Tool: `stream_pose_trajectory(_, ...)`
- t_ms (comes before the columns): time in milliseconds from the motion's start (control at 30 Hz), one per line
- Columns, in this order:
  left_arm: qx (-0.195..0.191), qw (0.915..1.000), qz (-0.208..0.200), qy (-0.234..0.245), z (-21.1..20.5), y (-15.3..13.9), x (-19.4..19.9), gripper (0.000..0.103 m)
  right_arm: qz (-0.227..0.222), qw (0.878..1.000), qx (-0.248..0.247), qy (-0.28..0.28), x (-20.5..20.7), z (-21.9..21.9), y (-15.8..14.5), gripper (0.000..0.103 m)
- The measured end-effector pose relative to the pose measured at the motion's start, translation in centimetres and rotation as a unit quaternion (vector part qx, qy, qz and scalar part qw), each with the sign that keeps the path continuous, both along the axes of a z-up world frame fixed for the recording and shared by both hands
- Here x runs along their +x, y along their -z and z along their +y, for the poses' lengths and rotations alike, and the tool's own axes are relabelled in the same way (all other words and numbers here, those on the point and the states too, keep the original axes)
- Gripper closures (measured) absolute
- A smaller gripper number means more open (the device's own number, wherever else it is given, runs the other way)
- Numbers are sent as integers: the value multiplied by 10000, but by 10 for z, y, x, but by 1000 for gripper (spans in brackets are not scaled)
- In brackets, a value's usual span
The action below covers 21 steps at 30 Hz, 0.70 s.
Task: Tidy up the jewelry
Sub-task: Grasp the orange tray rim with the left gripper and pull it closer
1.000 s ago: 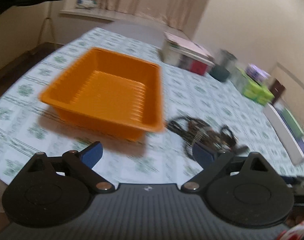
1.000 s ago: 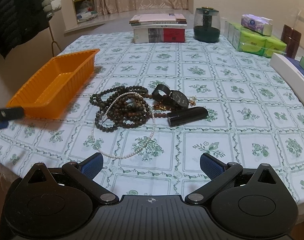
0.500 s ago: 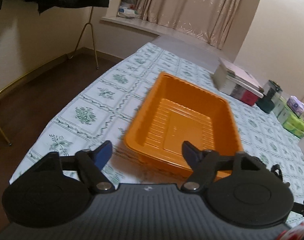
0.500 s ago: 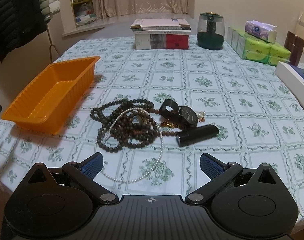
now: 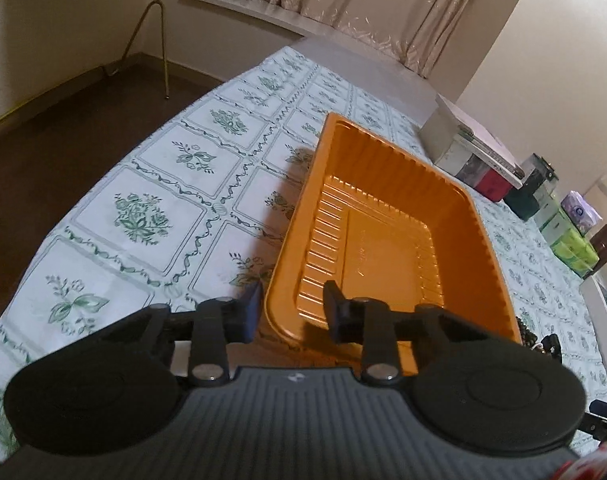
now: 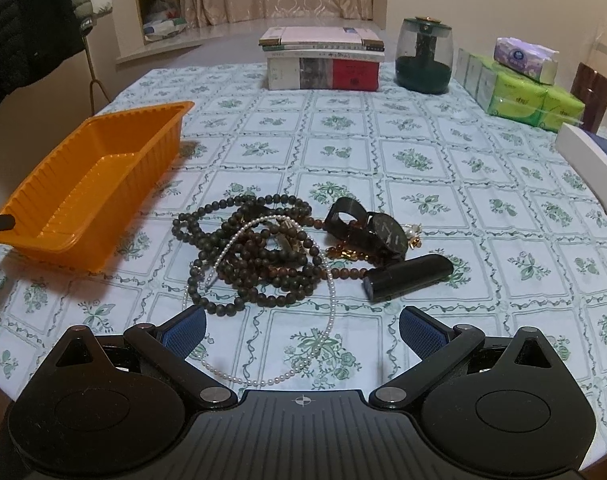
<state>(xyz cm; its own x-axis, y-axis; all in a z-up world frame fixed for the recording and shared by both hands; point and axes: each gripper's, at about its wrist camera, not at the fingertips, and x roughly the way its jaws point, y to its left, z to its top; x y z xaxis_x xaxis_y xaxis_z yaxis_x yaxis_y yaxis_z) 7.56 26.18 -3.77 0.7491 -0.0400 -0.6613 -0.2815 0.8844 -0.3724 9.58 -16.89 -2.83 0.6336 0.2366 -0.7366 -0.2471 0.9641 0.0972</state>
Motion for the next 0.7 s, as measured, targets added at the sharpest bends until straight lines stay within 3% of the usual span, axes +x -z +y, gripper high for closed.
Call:
stream_pose_trajectory(167, -265, 9996, 72, 56, 8, 10, 12, 80, 21, 10000, -38, -38, 4, 6, 3, 1)
stream_pose_trajectory(367, -297, 9994, 128, 93, 7, 15, 18, 93, 37, 10000, -54, -13, 10, 8, 6, 1)
stream_pose_trajectory(467, -252, 9996, 62, 65, 4, 11, 16, 94, 51, 10000, -68, -9, 11, 8, 8, 1)
stream_pose_trajectory(700, 385, 9991, -63, 167, -21, -10, 8, 95, 80, 10000, -18, -2, 10, 5, 14, 1)
